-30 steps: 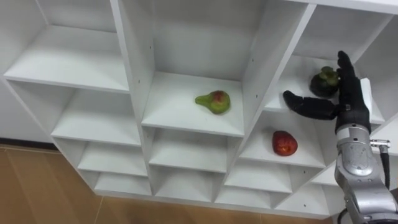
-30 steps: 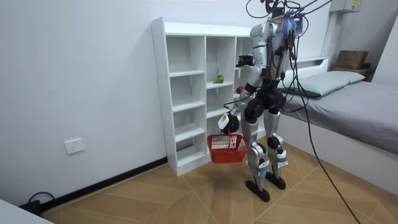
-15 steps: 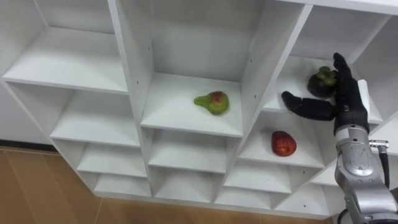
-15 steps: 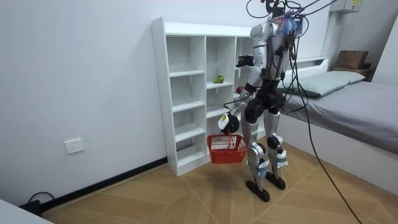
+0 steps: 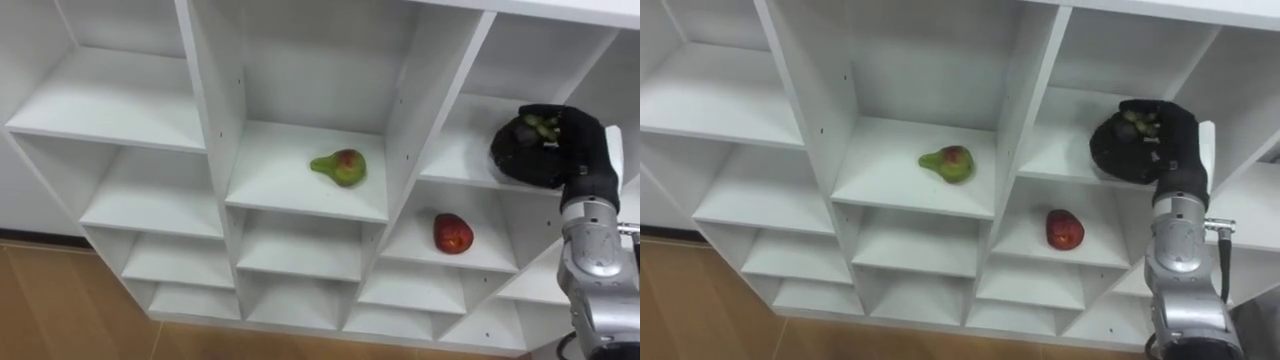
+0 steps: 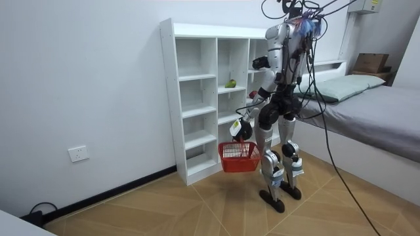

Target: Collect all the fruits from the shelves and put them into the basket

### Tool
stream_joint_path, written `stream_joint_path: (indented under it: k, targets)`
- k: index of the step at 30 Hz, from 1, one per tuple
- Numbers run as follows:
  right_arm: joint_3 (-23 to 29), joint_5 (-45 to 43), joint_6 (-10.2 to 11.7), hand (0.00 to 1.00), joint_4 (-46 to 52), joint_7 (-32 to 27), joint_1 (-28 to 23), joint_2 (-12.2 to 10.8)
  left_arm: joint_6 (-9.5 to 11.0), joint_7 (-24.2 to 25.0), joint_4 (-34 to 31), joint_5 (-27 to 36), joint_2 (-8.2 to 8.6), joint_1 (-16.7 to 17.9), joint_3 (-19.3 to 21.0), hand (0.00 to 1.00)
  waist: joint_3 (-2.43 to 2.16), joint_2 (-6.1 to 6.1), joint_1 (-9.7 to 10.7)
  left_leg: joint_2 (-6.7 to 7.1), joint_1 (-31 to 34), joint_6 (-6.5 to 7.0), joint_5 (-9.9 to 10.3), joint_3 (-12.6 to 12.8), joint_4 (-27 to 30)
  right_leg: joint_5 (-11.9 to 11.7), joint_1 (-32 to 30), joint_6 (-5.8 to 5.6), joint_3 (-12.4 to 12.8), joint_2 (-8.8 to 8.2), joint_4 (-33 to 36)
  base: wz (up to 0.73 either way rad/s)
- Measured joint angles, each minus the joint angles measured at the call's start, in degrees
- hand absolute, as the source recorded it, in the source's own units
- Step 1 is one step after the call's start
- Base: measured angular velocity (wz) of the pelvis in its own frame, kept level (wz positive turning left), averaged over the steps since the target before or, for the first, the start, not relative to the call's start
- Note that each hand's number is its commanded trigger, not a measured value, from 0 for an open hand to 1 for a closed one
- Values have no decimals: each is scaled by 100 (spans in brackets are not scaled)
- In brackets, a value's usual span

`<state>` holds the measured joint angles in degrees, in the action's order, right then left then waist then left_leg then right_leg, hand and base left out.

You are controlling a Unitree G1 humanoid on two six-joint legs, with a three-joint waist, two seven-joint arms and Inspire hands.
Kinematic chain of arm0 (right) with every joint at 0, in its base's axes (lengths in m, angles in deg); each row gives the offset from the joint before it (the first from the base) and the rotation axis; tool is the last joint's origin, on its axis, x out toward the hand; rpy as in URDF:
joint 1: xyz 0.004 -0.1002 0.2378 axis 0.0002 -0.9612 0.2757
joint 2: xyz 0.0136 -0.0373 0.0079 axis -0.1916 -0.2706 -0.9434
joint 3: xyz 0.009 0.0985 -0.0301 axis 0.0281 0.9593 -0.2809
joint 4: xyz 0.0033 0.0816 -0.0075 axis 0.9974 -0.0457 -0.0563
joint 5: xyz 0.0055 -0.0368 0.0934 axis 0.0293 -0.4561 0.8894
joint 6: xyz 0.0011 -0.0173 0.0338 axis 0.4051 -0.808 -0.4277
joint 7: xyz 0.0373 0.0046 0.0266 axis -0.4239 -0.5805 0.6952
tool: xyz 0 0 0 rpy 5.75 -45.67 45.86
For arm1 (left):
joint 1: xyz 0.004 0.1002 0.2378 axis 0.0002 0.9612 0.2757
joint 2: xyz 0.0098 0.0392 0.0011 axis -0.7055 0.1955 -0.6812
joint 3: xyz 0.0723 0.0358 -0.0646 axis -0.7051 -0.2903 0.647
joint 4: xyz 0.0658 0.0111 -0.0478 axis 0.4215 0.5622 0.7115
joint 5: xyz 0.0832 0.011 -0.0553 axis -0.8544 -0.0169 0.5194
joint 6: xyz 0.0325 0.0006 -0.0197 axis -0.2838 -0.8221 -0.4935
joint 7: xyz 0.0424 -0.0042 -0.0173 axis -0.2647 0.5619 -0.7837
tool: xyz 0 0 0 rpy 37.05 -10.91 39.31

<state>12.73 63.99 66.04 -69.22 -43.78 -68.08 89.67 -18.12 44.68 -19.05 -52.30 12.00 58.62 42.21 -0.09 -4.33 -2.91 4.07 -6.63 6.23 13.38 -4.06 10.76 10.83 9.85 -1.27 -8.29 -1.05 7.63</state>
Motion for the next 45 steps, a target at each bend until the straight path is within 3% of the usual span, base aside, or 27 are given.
stream_joint_path:
  k: [7, 15, 19, 25, 27, 29, 36, 45]
  targets:
    - [14, -25, -128, 100, 2, 113, 0, -13, -4, 7, -96, 2, 1, -22, 7, 100, -14, -7, 6, 16, 10, 0, 0, -80, 8, 0, 17, 0, -137, -18, 3, 6]
    - [-30, -21, -167, 100, 236, 178, -227, -14, -2, 9, -97, -18, -4, 20, 72, 100, -27, -69, -2, 56, 25, 3, -1, -78, 51, 0, 21, 0, -92, -52, 16, 0]
    - [-156, -133, -182, 100, 750, 204, -540, -165, -2, 16, -96, -43, -2, 64, 97, 100, -25, -66, -10, 53, 45, 3, -1, -74, 72, 1, 13, -1, 29, -40, 16, 0]
    - [-308, -150, -234, 100, 1463, 344, -871, -168, 26, 107, -89, -44, 35, -13, 84, 100, 28, 21, 2, 55, 59, 2, -1, -29, 70, 0, -6, -1, 38, -45, 24, -2]
    - [-470, -163, -292, 100, 1985, 430, -1118, -181, 48, 104, -41, -45, 42, -14, 84, 100, 16, 65, 3, 49, 99, 2, -2, 50, 61, 0, -73, -1, 71, -42, 23, -16]
    - [-543, -248, -307, 100, 2310, 432, -1267, -183, 70, 101, -40, -49, 49, -18, 84, 100, 37, 119, 12, 50, 103, 3, -2, 83, 61, 0, -89, -1, 115, -44, 23, -11]
    - [-624, -410, -308, 100, 3364, 434, -1625, -191, 144, 50, -63, -49, 48, -1, 90, 100, -32, 236, 131, 40, 188, 4, -4, 136, 47, 1, -204, -1, 279, -37, 19, -3]
    - [-955, -437, -307, 100, 4224, 849, -1976, -405, 274, -217, -87, 90, 173, -73, 7, 100, -10, 274, 119, 16, 225, 4, -3, 313, 39, 0, -304, -1, 645, -10, 31, -10]
